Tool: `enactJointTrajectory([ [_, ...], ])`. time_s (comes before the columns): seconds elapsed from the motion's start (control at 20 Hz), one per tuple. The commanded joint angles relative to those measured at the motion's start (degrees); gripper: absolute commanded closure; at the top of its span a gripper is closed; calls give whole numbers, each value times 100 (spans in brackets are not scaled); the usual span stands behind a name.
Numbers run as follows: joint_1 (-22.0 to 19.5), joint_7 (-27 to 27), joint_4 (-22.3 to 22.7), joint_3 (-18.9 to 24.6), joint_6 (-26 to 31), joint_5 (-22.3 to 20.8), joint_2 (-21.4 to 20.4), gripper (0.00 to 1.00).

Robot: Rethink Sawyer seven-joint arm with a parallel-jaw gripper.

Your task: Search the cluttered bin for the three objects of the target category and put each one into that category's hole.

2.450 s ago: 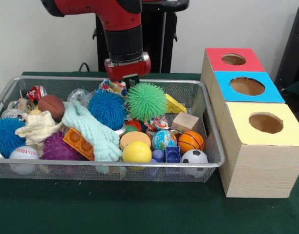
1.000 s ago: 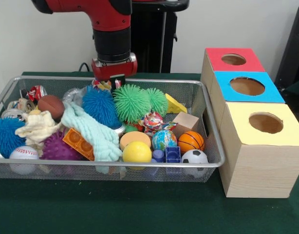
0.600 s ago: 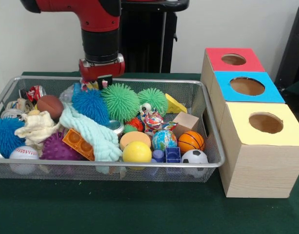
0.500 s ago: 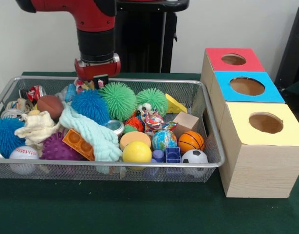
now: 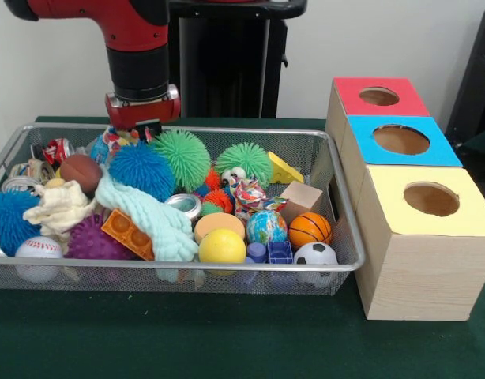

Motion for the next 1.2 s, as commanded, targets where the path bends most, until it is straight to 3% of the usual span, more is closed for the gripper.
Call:
enactJointTrajectory([
  [0.05, -309, -1360, -845, 806, 213, -459, 201, 100],
  [0.25, -365, -1390, -758, 984, 374, -436, 291, 100],
  [0.45, -412, -703, -656, 1043, 329, -26, 445, 100],
  [0.65, -497, -910, -609, 1358, 202, -122, 595, 100],
  [0.9, -669, -545, -329, 1608, 140, 177, 712, 100],
  [1.0, -476, -27, -126, 1540, -219, 172, 720, 100],
  [1.2, -93, 373, -53, 1405, -561, 51, 707, 100],
])
